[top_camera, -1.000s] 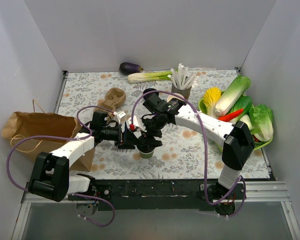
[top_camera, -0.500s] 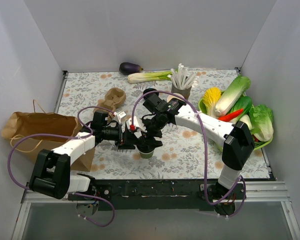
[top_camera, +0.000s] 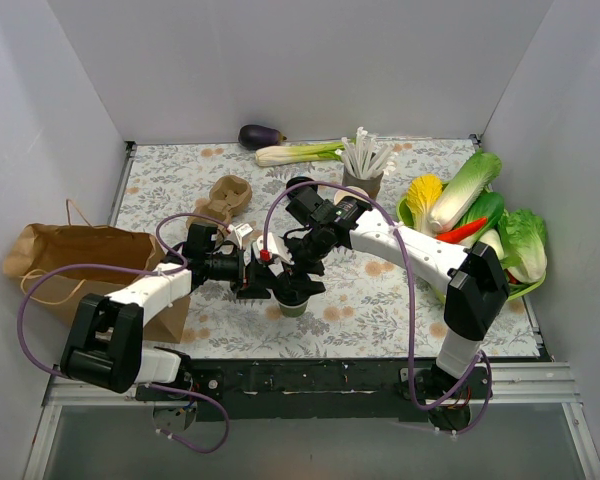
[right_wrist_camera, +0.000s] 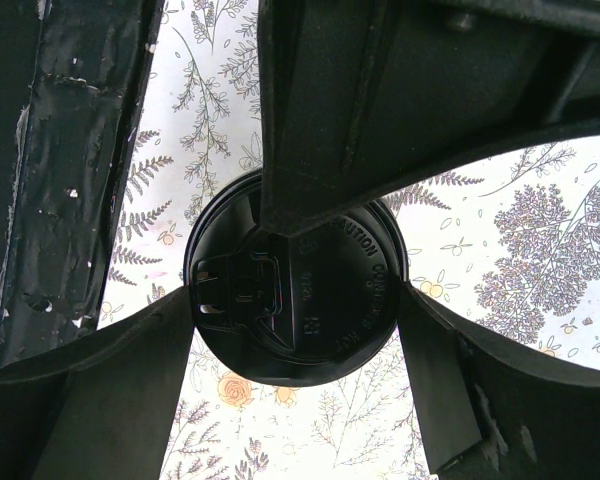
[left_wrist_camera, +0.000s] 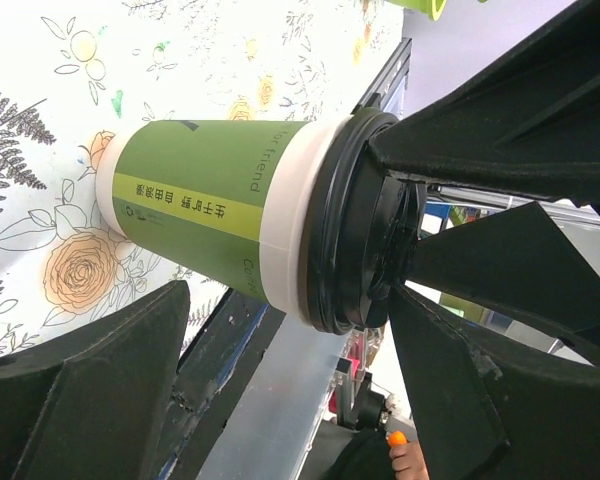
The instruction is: Pack the takeout coffee
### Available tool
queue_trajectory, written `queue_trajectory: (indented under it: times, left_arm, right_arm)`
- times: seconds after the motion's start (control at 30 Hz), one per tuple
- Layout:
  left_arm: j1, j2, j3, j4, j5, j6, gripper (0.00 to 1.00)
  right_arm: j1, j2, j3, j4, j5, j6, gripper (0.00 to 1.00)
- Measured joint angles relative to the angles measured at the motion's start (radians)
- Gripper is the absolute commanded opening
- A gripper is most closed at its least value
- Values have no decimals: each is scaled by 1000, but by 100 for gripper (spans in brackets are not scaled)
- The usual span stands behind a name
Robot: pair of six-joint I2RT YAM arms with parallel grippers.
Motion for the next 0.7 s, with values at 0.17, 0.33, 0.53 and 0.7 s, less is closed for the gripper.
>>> queue_trajectory:
  times: [0.17, 0.33, 0.53, 0.7]
  left_arm:
    - [0, 15, 0, 11, -8, -3, 80]
    - [0, 17, -13, 19, -12, -6, 80]
    - [0, 17, -18, 21, -16, -8, 80]
    - [-1, 17, -18, 22, -16, -8, 80]
  right_arm:
    - [2, 0, 0, 0, -2, -5, 87]
    - [10, 0, 0, 0, -2, -11, 95]
    - [15, 0, -2, 0, 2, -18, 97]
    - [15, 0, -11, 9, 12, -17, 98]
